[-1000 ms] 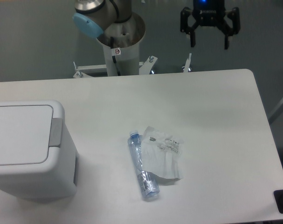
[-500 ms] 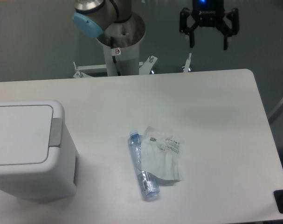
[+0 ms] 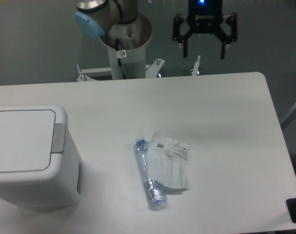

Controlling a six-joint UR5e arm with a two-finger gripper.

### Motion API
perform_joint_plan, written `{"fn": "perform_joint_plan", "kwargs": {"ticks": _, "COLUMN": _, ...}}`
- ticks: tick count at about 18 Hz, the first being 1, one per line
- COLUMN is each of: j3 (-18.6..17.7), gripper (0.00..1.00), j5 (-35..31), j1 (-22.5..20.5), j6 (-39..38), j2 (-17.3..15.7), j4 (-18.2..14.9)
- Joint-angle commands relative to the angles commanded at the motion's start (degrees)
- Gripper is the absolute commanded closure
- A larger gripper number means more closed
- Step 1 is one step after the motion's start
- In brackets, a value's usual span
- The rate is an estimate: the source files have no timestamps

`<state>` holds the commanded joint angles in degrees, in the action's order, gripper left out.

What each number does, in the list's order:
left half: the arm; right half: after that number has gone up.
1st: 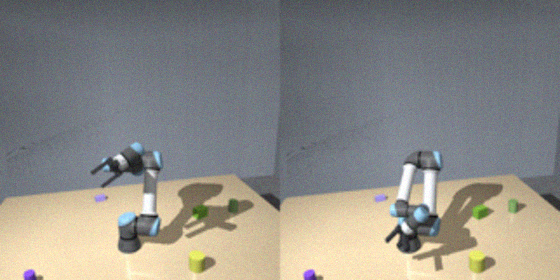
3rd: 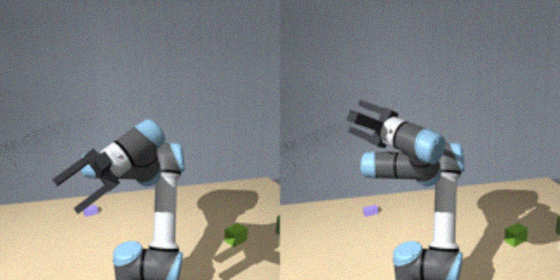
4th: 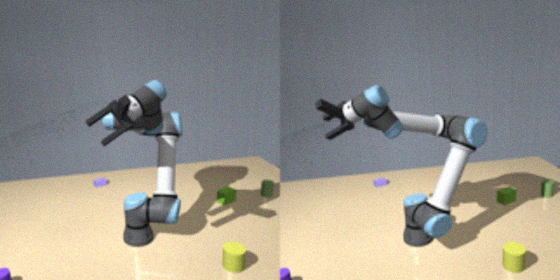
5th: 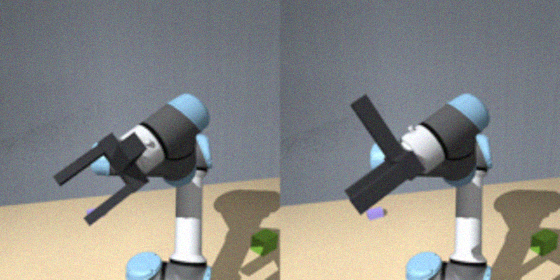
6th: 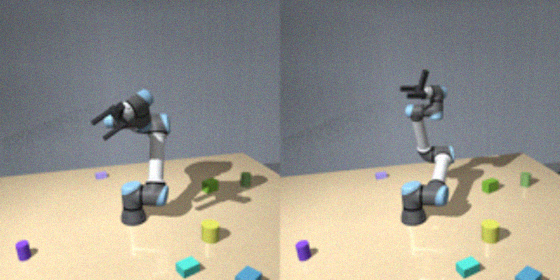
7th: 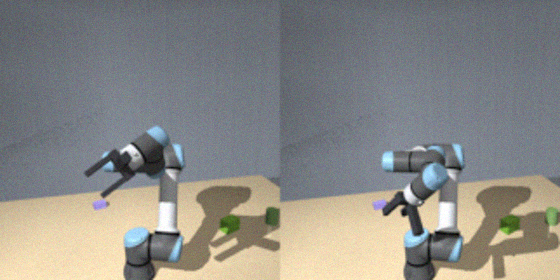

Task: Open the trash can
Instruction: 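Move the open gripper down toward the white trash can lid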

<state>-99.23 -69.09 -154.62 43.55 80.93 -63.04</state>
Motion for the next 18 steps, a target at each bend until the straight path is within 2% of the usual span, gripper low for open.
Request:
{"fn": "perform_joint_plan", "kwargs": {"ticks": 3, "j3": 1.0, "gripper": 0.00, "j5": -0.1, "j1": 5.9, "j6": -12.0, "j2": 3.1, "j4": 6.2}}
{"fn": "perform_joint_plan", "kwargs": {"ticks": 6, "j3": 1.9, "gripper": 0.00, "j5": 0.1, "j1": 10.4, "j6": -22.4, "j2": 6.2, "j4": 10.2}}
{"fn": "perform_joint_plan", "kwargs": {"ticks": 9, "j3": 3.3, "gripper": 0.00, "j5": 0.3, "j1": 14.5, "j6": -27.4, "j2": 9.3, "j4": 12.1}}
{"fn": "perform_joint_plan", "kwargs": {"ticks": 14, "j3": 4.0, "gripper": 0.00, "j5": 0.4, "j1": 20.0, "j6": -36.3, "j2": 11.4, "j4": 16.4}}
{"fn": "perform_joint_plan", "kwargs": {"ticks": 18, "j3": 4.0, "gripper": 0.00, "j5": 0.4, "j1": 22.3, "j6": -40.7, "j2": 13.0, "j4": 16.6}}
